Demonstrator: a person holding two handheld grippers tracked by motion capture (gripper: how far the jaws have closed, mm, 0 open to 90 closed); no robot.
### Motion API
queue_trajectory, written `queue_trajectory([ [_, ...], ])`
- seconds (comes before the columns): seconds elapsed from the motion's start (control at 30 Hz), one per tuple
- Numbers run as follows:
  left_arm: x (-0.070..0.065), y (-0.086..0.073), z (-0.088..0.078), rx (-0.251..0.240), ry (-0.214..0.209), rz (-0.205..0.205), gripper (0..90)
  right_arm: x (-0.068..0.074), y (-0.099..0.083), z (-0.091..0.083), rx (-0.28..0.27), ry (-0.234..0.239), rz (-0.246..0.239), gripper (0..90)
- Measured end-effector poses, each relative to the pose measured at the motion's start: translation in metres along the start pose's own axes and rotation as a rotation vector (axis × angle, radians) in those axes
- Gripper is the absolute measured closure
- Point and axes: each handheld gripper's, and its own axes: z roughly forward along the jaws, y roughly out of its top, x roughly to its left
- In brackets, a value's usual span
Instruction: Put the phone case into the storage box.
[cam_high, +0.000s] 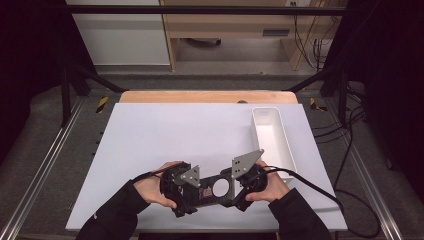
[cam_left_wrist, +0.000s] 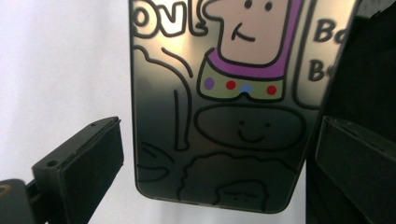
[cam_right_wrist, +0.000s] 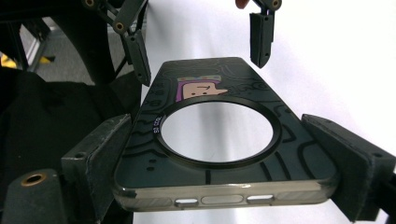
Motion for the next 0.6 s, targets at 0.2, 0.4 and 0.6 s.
queue_trajectory([
  [0.2,-0.001,0.006,0.003,0.030,0.006,0.019,0.5,-0.002,0.013,-0.001,0.054,0.000,-0.014,12.1],
  [0.4,0.000,0.013,0.005,0.065,0.011,0.045,0.8,-0.004,0.023,-0.001,0.095,0.005,-0.018,12.1],
  [0.6,0.001,0.020,0.010,0.110,0.027,0.066,1.4,-0.004,0.029,0.002,0.132,0.008,-0.018,12.1],
])
